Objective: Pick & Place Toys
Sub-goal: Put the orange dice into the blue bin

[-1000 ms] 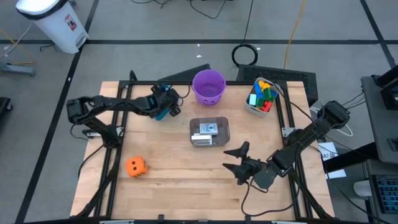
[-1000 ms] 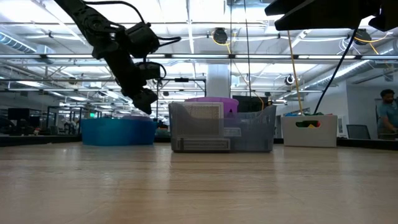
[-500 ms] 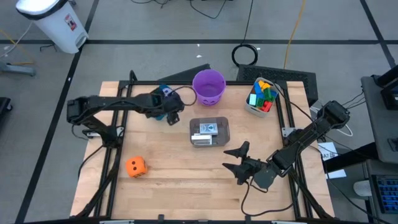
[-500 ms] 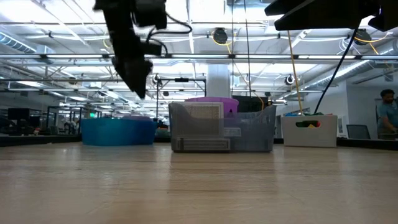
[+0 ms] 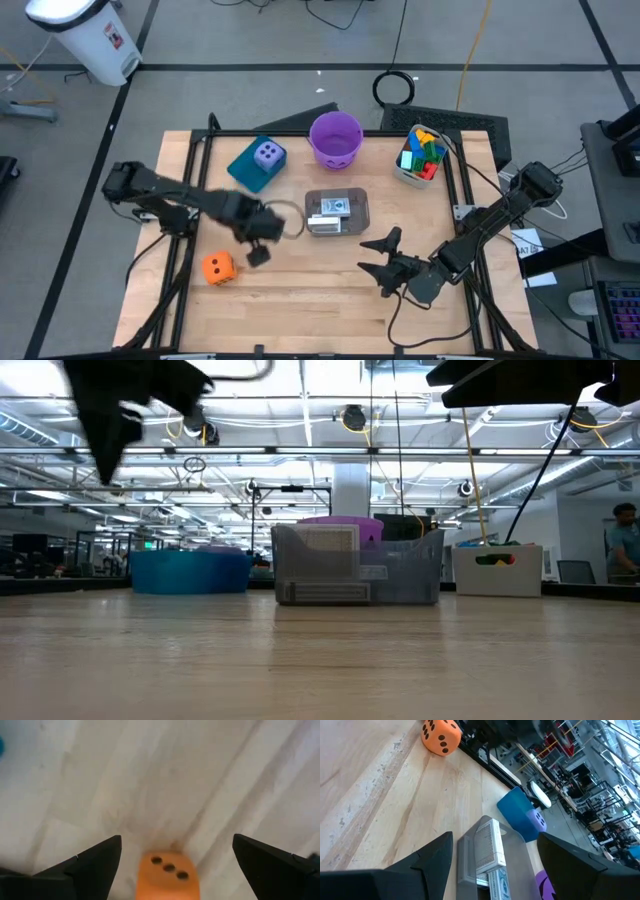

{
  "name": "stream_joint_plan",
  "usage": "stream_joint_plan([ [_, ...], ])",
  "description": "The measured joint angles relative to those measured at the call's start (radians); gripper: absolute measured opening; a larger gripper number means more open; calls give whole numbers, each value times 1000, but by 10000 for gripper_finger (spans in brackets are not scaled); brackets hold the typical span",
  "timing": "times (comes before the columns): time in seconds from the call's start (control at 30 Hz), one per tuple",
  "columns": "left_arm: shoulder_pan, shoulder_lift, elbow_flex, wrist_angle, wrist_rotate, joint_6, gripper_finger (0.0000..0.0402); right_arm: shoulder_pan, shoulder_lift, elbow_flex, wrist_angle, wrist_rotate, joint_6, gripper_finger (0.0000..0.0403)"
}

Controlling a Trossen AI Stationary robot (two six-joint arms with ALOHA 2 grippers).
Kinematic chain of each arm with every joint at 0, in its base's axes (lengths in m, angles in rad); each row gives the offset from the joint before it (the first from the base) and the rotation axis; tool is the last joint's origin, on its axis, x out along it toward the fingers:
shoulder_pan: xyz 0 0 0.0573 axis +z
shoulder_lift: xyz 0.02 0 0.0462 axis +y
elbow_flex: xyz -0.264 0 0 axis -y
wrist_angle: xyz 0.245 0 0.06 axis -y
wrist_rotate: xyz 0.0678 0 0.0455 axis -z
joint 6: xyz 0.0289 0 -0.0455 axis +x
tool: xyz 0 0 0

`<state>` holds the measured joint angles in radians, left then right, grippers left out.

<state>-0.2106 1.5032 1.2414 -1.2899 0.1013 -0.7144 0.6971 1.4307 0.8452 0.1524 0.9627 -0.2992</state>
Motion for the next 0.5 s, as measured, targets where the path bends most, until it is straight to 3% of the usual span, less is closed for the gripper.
stream_joint_plan([
  [0.23, -282, 0, -2, -116, -96, -400, 387, 0, 0, 0, 0, 0, 0, 263],
  [0.5, -568, 0, -3, -118, -111, -980, 381, 0, 0, 0, 0, 0, 3, 263],
])
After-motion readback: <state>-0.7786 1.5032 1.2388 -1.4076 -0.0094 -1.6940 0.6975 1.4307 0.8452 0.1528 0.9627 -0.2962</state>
